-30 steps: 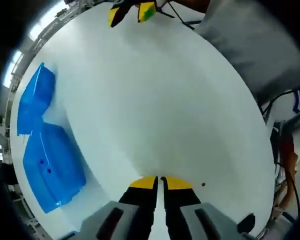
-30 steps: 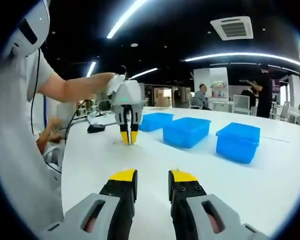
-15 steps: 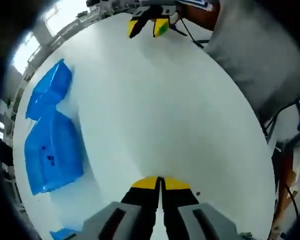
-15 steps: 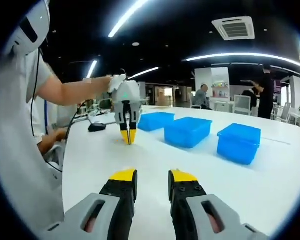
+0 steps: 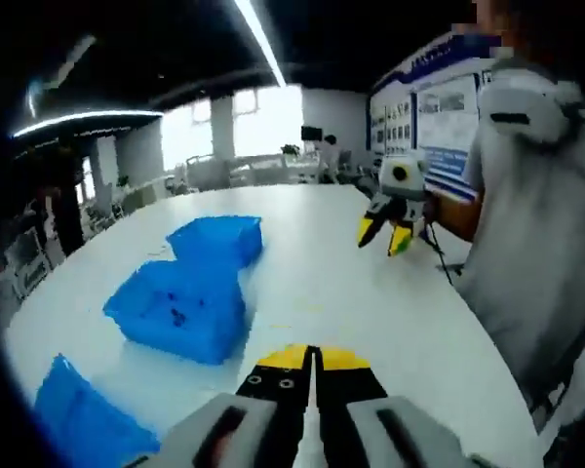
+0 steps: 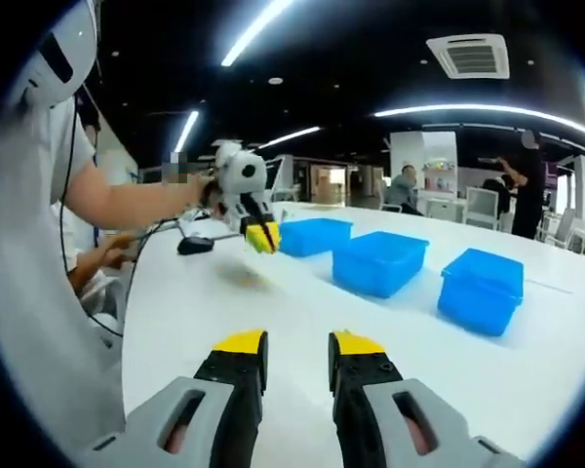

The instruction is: Pick up the resistors one by one and place each resistor into its matching bin, sorting the parts by color and model until every resistor is separated into the correct bin for its type

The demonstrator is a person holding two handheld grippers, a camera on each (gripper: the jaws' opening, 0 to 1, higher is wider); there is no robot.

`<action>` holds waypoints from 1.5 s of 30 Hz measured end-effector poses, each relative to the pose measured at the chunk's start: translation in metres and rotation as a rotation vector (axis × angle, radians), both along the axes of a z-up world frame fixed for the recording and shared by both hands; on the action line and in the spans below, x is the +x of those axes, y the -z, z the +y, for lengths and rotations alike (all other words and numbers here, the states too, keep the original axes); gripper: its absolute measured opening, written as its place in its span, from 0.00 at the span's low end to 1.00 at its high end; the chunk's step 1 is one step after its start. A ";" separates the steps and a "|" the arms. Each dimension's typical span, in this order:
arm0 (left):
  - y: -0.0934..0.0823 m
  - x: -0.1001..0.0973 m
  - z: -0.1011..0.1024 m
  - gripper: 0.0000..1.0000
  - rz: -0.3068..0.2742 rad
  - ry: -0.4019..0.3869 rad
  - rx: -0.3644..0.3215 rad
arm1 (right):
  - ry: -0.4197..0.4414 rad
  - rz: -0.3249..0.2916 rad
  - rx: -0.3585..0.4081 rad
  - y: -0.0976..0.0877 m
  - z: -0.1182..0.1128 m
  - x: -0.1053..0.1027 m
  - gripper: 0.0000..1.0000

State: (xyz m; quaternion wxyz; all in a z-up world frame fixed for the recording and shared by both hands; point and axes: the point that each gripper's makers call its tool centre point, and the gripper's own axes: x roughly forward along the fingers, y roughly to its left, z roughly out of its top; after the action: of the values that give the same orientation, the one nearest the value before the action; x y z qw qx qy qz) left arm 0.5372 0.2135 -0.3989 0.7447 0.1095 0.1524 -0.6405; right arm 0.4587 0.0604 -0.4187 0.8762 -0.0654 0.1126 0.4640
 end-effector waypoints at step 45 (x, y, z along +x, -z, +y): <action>-0.034 0.084 0.130 0.25 -0.096 -0.903 0.011 | -0.017 0.022 0.010 0.007 0.002 -0.005 0.27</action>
State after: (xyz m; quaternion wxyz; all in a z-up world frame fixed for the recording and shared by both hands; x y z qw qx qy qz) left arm 0.6209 0.3438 -0.3652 0.9551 0.0655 0.1537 -0.2448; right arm 0.4535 0.0622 -0.4261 0.8712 -0.0569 0.1193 0.4728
